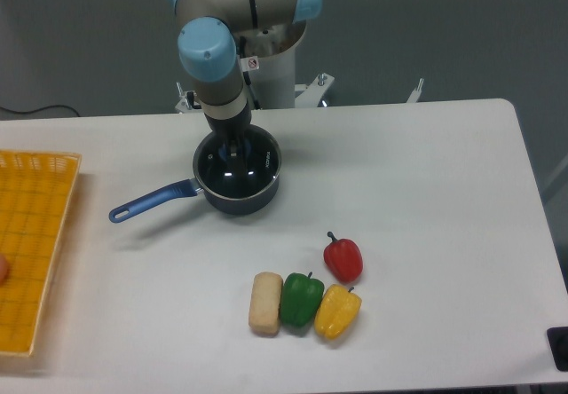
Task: Open the lid
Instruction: 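Close the gripper on the blue knob of the glass lid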
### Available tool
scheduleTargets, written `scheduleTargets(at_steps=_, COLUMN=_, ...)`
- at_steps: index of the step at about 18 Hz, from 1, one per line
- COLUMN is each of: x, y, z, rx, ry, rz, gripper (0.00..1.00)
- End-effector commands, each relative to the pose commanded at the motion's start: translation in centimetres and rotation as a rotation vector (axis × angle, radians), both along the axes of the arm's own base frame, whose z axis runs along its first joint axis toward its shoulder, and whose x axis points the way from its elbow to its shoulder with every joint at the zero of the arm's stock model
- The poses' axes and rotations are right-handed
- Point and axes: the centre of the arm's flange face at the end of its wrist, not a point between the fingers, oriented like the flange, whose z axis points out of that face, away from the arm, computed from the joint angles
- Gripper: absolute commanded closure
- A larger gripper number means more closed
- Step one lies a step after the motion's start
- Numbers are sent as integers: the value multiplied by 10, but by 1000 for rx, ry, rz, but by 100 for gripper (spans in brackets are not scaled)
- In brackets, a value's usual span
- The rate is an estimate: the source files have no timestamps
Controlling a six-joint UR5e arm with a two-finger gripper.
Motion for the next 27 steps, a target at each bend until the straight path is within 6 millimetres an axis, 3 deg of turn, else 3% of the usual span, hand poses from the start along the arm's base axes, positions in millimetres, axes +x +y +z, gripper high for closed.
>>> scheduleTargets(at_steps=20, x=-1, y=2, z=-1, rx=5, ry=-1, rz=2, gripper=26)
scheduleTargets(at_steps=27, x=-2, y=2, z=0, rx=9, ry=-1, rz=3, gripper=27)
